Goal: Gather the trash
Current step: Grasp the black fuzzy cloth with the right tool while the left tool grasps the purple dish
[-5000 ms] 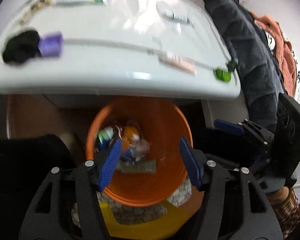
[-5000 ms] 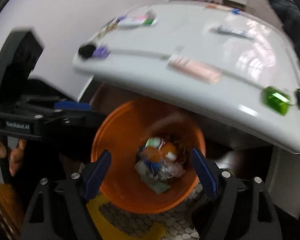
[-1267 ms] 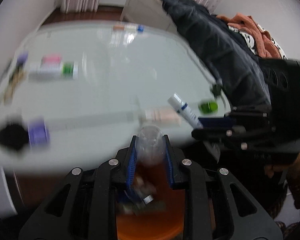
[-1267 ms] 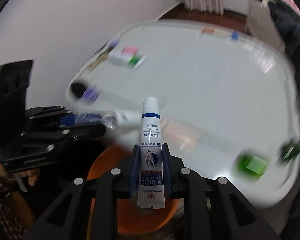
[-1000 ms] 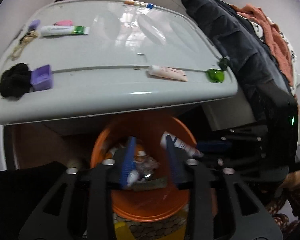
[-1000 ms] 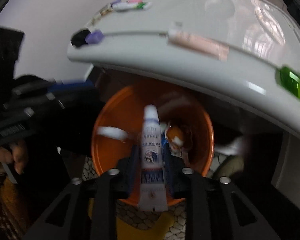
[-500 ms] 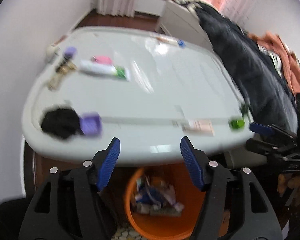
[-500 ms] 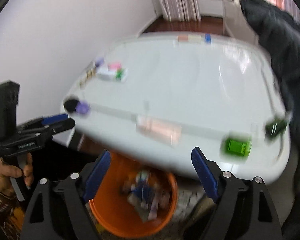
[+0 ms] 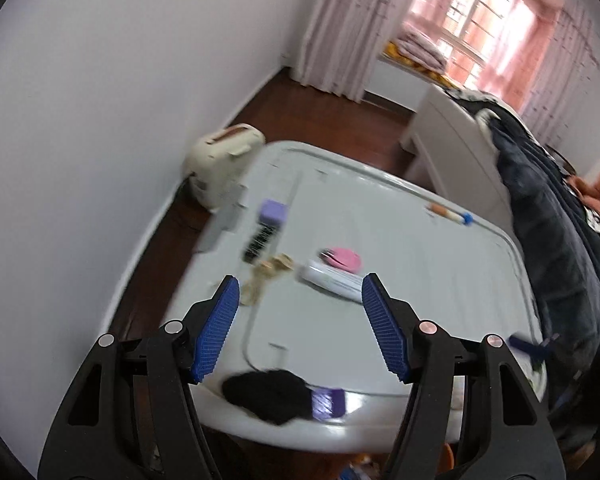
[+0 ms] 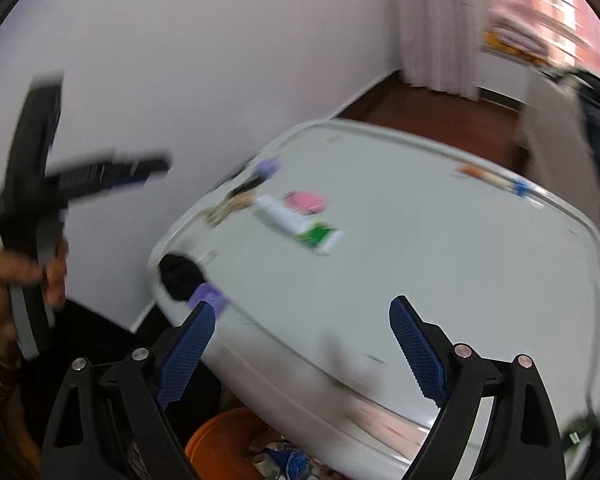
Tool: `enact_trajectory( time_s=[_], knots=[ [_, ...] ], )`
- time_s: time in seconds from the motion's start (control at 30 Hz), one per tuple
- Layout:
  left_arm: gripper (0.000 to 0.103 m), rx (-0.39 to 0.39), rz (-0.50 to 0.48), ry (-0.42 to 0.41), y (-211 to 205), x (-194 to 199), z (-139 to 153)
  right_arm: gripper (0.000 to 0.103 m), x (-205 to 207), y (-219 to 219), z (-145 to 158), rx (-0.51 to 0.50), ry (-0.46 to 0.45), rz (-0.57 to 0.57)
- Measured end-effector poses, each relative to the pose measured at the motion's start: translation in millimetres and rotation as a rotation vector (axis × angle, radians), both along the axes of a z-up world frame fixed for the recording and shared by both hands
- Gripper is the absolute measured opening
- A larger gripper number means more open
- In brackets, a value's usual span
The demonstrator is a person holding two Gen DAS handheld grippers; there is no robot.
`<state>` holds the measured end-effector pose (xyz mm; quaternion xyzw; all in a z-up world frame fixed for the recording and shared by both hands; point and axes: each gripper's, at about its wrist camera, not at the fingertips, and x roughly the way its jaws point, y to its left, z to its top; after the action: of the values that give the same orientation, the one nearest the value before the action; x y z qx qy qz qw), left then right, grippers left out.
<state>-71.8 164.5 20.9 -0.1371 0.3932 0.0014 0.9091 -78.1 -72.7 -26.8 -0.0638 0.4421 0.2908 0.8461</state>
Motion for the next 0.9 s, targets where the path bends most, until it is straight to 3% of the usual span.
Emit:
enact_trajectory(
  time_s=[0.4,0.47,0.53,0.57,0.63,0.8,0.9],
  knots=[
    [0.063,-0.098,0.257,-0.002,94.4,-24.4,-15.2,0.086,13.1,144.7,-65.6,-0.045,0.005,0.280],
    [0.063,-0.121,0.260,0.015,100.1,-26.9,-20.3,0.079,11.6,164.4,-73.7,-0.093,-0.008,0.330],
    [0.063,-0.136,0.253,0.024,102.4,-27.7,-22.9,0.059,10.1,178.7,-83.8,-0.154,-0.013,0.371],
    [0.063,-0.138,0.247,0.023,102.1,-28.9,-23.0,0.057,9.6,182.2,-85.9,-0.157,-0.011,0.377],
    [0.063,-0.137,0.233,0.023,101.1,-28.6,-23.1,0.044,14.2,183.4,-85.5,-0.140,0.011,0.353],
    [0.063,-0.142,0.191,0.029,94.2,-25.2,-25.5,0.043,34.9,152.4,-73.3,-0.018,0.080,0.192],
    [0.063,-0.147,0.141,0.043,80.6,-19.4,-28.0,0.043,37.9,114.7,-52.1,0.015,0.048,0.120]
  ],
)
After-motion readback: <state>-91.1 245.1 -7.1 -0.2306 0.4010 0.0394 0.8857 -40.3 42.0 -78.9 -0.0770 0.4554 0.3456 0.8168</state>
